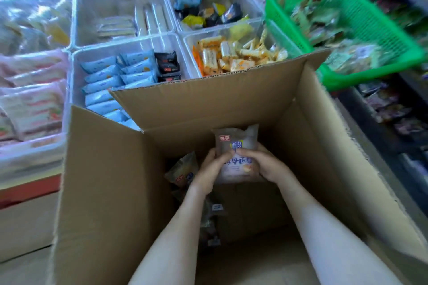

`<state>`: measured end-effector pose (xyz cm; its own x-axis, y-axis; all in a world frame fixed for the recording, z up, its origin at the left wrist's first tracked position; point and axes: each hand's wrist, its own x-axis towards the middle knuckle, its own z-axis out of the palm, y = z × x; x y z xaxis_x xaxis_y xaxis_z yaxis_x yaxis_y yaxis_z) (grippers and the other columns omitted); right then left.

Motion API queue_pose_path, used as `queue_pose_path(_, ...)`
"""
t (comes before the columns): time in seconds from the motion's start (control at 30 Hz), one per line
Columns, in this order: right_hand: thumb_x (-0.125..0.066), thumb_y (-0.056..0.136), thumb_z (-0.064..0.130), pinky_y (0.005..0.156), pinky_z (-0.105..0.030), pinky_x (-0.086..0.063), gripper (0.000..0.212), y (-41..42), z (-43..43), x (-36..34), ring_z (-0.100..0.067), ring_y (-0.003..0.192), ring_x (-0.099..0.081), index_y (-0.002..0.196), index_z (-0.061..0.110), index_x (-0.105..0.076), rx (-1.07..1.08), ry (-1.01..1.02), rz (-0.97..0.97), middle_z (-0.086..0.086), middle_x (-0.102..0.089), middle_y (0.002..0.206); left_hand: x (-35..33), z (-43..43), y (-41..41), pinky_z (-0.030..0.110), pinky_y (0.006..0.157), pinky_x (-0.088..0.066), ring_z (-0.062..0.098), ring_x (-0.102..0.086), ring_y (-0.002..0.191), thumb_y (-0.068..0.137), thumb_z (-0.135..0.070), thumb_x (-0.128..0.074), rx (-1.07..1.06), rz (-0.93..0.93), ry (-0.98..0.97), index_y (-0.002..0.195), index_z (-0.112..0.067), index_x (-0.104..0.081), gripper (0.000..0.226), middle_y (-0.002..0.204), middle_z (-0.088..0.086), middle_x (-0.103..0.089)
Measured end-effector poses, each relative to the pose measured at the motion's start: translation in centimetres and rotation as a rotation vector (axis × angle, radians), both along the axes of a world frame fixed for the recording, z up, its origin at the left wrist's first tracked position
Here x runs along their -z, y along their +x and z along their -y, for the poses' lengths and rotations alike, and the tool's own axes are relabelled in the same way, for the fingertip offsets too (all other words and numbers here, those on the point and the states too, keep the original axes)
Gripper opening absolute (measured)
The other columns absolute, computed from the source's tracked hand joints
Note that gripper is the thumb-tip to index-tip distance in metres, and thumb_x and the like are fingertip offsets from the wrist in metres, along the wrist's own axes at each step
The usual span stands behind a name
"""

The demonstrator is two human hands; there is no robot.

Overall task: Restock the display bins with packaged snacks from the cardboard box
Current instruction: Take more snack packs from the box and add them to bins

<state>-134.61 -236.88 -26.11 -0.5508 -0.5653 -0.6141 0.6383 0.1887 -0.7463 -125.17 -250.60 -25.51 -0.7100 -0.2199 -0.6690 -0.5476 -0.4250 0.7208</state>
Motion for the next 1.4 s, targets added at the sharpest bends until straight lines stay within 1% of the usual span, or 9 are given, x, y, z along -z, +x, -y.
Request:
queue_pose_path(0.13,-0.076,0.074,0.015,0.083,-0.036,-0.054,0.06,1.9,-0.4,-6.5,-0.029,0.104,-0.066,0.13,0.012,-0.052,0.022,-0.103,-0.106,-0.016,-0.068,0.113,-5.9,0.2,1.4,0.045,0.092,-0.052,0.027,-0.069,0.096,0.075,-0.034,-0.076,0.055,-0.128,0.0,0.116,-0.018,-0.053,0.049,0.105,0.011,-0.07)
queue_pose_path(0.43,-0.066,0.08,0.018,0.081,-0.033,-0.056,0.054,13.2,-0.5,-21.4,-0.023,0.097,-0.068,0.131,0.009,-0.05,0.08,-0.293,-0.456,-0.013,-0.069,0.11,-19.8,0.3,9.8,0.027,0.072,-0.054,0.013,-0.067,0.087,0.082,-0.037,-0.071,0.115,-0.438,-0.302,0.104,-0.022,-0.051,0.034,0.101,0.004,-0.067)
queue_pose_path(0.63,-0.061,0.086,0.014,0.078,-0.027,-0.054,0.043,23.4,3.7,-28.0,-0.021,0.103,-0.066,0.128,0.017,-0.052,-0.006,-0.441,-0.598,-0.006,-0.069,0.112,-26.4,4.8,20.7,0.047,0.088,-0.053,0.025,-0.067,0.099,0.068,-0.043,-0.079,0.063,-0.569,-0.39,0.105,-0.02,-0.056,0.049,0.109,0.011,-0.068)
queue_pose_path(0.77,-0.069,0.085,0.021,0.091,-0.04,-0.051,0.057,28.2,9.0,-29.9,-0.026,0.112,-0.062,0.137,0.018,-0.044,-0.075,-0.401,-0.654,-0.01,-0.064,0.122,-28.7,9.4,27.4,0.052,0.092,-0.051,0.027,-0.067,0.102,0.077,-0.039,-0.074,0.049,-0.595,-0.353,0.119,-0.017,-0.052,0.052,0.113,0.012,-0.068)
queue_pose_path(0.87,-0.081,0.069,0.041,0.1,-0.047,-0.046,0.085,31.0,14.0,-30.5,-0.022,0.115,-0.061,0.139,0.024,-0.037,-0.093,-0.304,-0.681,-0.004,-0.062,0.125,-28.7,13.9,31.2,0.056,0.092,-0.05,0.03,-0.067,0.102,0.082,-0.035,-0.071,-0.009,-0.604,-0.333,0.124,-0.015,-0.051,0.05,0.114,0.013,-0.068)
queue_pose_path(0.93,-0.084,0.062,0.051,0.1,-0.035,-0.047,0.093,32.8,18.1,-30.3,-0.011,0.116,-0.058,0.138,0.026,-0.035,-0.153,-0.231,-0.69,0.004,-0.059,0.126,-28.2,17.7,33.8,0.054,0.093,-0.05,0.028,-0.066,0.104,0.074,-0.042,-0.074,-0.036,-0.614,-0.36,0.126,-0.016,-0.052,0.063,0.114,0.01,-0.068)
queue_pose_path(1.03,-0.07,0.081,0.038,0.078,-0.007,-0.046,0.044,34.8,24.7,-29.8,0.004,0.102,-0.058,0.119,0.028,-0.05,-0.288,-0.2,-0.711,0.017,-0.062,0.111,-26.7,24.4,37.4,0.052,0.095,-0.049,0.022,-0.067,0.103,0.062,-0.052,-0.077,-0.105,-0.57,-0.441,0.119,-0.022,-0.055,0.068,0.11,0.003,-0.07)
queue_pose_path(1.27,-0.065,0.083,0.022,0.082,-0.038,-0.057,0.033,37.8,49.0,-25.3,-0.024,0.1,-0.068,0.115,0.018,-0.06,-0.408,-0.255,-0.653,-0.008,-0.07,0.109,-22.2,47.7,43.0,0.03,0.079,-0.056,0.01,-0.067,0.094,0.08,-0.047,-0.071,-0.12,-0.405,-0.631,0.109,-0.027,-0.054,0.04,0.099,-0.007,-0.069)
queue_pose_path(1.4,-0.07,0.079,0.019,0.078,-0.044,-0.056,0.038,37.7,61.6,-22.3,-0.029,0.094,-0.069,0.114,0.004,-0.061,-0.398,-0.203,-0.625,-0.016,-0.07,0.106,-20.3,59.9,44.0,0.019,0.089,-0.047,-0.003,-0.06,0.102,0.08,-0.065,-0.057,-0.098,-0.325,-0.755,0.121,-0.025,-0.051,0.057,0.107,-0.019,-0.064)
